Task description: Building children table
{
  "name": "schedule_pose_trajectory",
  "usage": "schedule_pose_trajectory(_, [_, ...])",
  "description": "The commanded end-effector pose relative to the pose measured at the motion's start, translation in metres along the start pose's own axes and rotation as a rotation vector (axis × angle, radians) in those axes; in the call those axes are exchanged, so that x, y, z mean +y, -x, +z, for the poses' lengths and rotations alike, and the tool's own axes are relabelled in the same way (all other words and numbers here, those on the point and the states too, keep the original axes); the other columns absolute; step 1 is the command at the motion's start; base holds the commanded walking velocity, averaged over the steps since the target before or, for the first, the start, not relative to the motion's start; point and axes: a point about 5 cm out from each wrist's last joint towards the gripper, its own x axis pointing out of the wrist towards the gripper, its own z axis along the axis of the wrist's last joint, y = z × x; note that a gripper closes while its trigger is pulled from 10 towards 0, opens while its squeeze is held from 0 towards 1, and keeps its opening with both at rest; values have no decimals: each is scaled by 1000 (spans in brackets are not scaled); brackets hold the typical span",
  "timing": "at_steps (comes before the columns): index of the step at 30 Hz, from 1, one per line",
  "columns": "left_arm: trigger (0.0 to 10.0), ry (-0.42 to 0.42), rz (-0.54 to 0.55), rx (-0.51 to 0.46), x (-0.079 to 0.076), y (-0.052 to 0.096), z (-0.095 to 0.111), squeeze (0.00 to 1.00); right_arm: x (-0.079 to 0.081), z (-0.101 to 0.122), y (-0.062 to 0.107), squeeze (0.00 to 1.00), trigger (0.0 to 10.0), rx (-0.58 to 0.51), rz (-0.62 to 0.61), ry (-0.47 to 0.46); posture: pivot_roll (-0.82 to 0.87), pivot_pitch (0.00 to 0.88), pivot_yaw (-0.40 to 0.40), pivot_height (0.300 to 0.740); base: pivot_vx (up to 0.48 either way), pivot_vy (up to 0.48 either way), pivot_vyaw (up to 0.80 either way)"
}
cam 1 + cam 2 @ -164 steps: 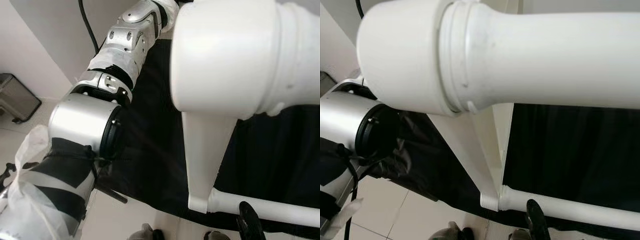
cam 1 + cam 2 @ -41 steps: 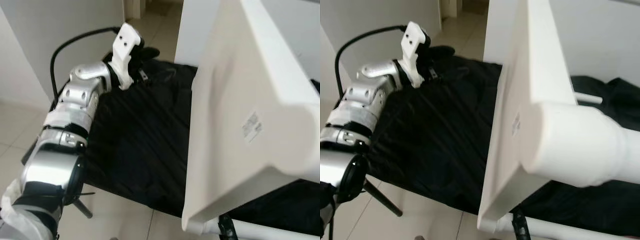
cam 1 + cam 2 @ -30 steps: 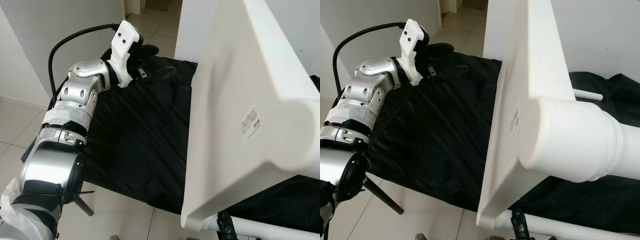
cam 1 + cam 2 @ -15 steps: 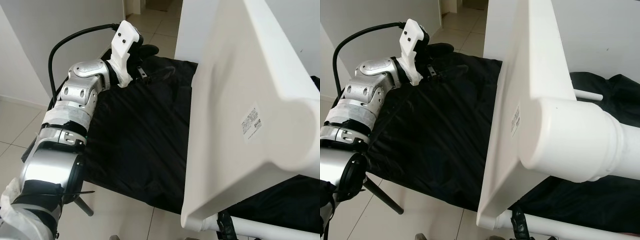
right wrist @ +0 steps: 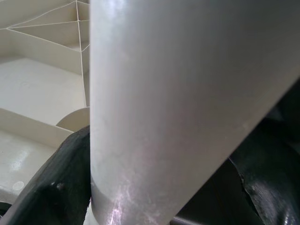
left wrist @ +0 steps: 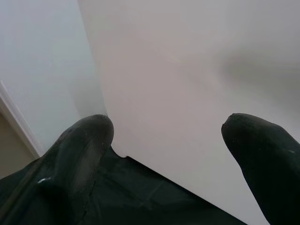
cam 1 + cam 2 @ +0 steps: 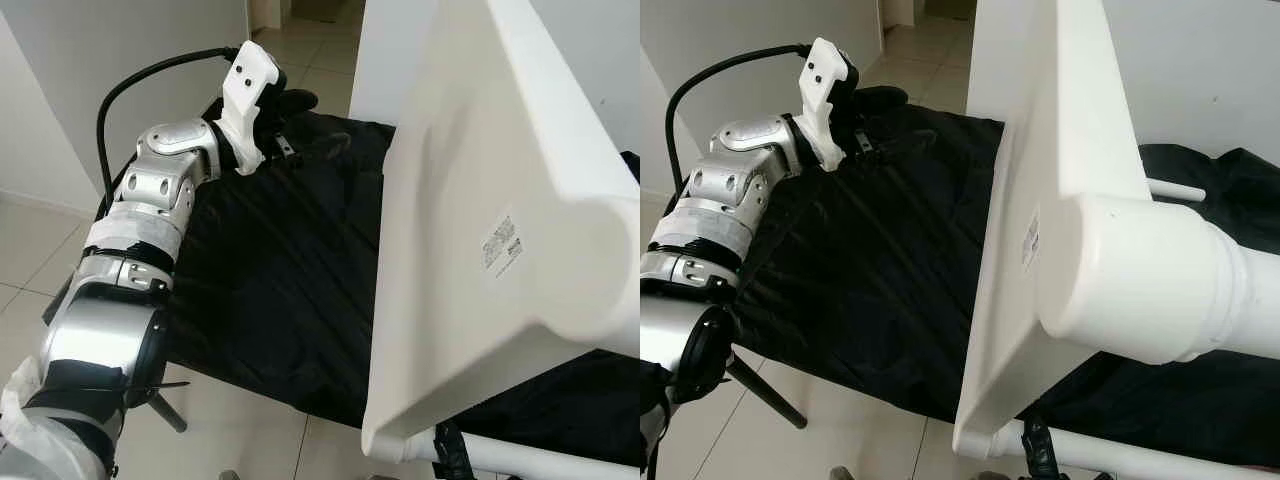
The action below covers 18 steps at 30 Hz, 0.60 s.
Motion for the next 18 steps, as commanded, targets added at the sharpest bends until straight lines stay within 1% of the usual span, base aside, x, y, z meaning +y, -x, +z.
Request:
schedule_pose_trajectory(1, [10000, 3, -12, 6, -1, 0, -2, 0, 102, 57, 84, 0, 10000, -14, -177, 505, -296, 73, 326, 740, 0, 0, 0])
schedule_pose_trajectory(11, [10000, 3, -12, 6, -1, 0, -2, 0, 102, 57, 84, 0, 10000, -14, -177, 505, -296, 73, 326, 740, 0, 0, 0])
schedule_pose_trajectory(12, [10000, -1, -11, 3, -1, 0, -1, 0, 103, 58, 85, 0, 10000, 4, -177, 511, -296, 0, 0, 740, 0, 0, 0])
schedule_pose_trajectory(13, [10000, 96, 55, 13, -15, 28, -33, 0, 91, 70, 69, 0, 10000, -44, -163, 524, -209, 0, 0, 740, 0, 0, 0])
schedule_pose_trajectory(14, [10000, 166, 108, 23, -28, 50, -54, 0, 83, 79, 57, 0, 10000, -83, -153, 530, -209, 0, 0, 740, 0, 0, 0])
schedule_pose_trajectory(15, [10000, 212, 144, 33, -38, 64, -67, 0, 77, 84, 49, 0, 10000, -113, -146, 532, -208, 0, 0, 740, 0, 0, 0])
schedule_pose_trajectory(16, [10000, 242, 166, 36, -44, 70, -73, 0, 74, 87, 45, 0, 10000, -130, -146, 534, -209, 0, 0, 740, 0, 0, 0])
schedule_pose_trajectory(18, [10000, 242, 166, 36, -44, 70, -73, 0, 74, 87, 45, 0, 10000, -130, -146, 534, -209, 0, 0, 740, 0, 0, 0])
